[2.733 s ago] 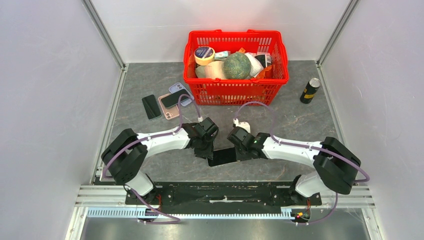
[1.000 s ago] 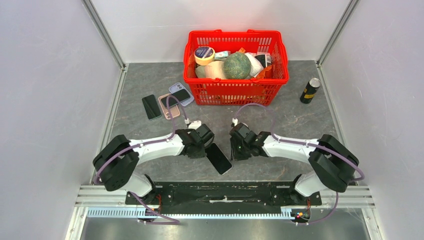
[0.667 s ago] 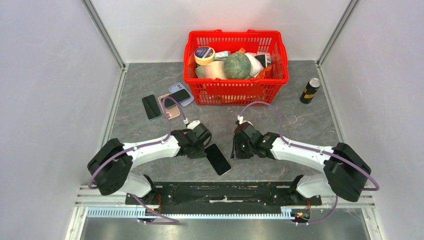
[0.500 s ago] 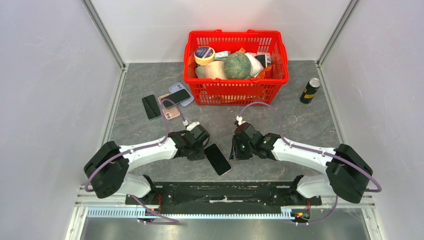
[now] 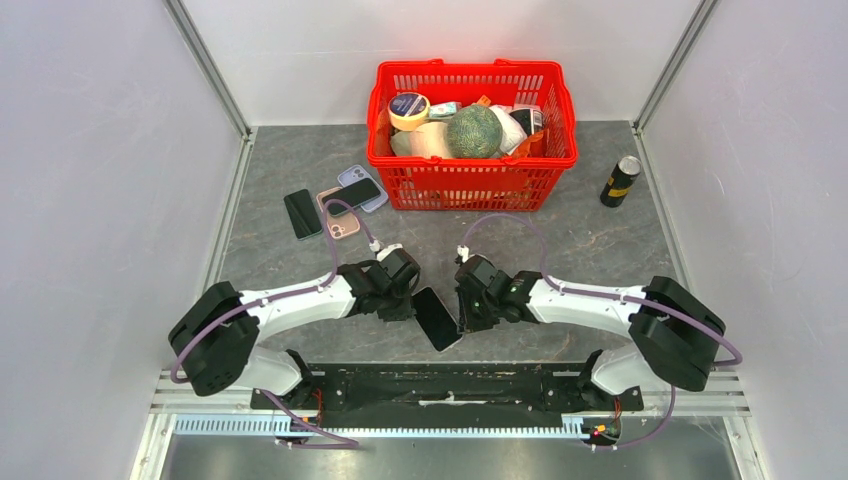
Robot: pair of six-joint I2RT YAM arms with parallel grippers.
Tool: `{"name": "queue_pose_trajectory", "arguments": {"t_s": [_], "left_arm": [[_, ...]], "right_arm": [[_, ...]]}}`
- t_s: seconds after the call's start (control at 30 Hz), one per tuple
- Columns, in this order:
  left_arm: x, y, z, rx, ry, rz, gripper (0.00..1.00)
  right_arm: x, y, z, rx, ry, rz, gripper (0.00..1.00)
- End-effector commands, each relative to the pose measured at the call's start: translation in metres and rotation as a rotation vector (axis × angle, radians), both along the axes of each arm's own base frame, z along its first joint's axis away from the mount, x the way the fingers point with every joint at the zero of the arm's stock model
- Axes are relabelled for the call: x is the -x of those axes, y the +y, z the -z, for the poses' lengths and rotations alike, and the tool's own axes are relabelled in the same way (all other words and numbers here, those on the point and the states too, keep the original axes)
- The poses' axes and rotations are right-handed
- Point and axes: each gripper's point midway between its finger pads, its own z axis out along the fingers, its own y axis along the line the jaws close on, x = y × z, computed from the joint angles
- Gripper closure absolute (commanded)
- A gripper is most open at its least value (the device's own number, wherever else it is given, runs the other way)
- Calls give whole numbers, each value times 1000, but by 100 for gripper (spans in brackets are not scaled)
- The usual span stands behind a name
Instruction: Put the phone into the phone case
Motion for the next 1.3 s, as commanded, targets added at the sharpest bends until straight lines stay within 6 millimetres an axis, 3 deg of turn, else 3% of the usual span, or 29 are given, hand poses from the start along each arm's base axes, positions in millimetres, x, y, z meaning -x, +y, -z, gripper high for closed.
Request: {"name": "queue_pose_trajectory", "arguments": {"t_s": [0.0,0.27,0.57,0.87,1.13,1.27], "left_arm": [[-3,-6,-1,24,-3,-12,68],[-6,-8,-3,16,-9,-6,68],[-7,-8,-3,10,-12,2,68],[-8,-8,-4,8,-14,4,68],[-19,4,-18,-6,-55,-21,67],[-25,12,-26,-2,-71,-35,67]], "right_arm": [[1,1,5,57,-18,-26,88],[7,0,22,152,-23,-47,100],[11,-2,38,248,-46,-48,100],[3,-11,29,295,-103,-25,94],[-13,7,-34,128,-244,-30,59],[-19,21,-47,59,-299,-76,20]]}}
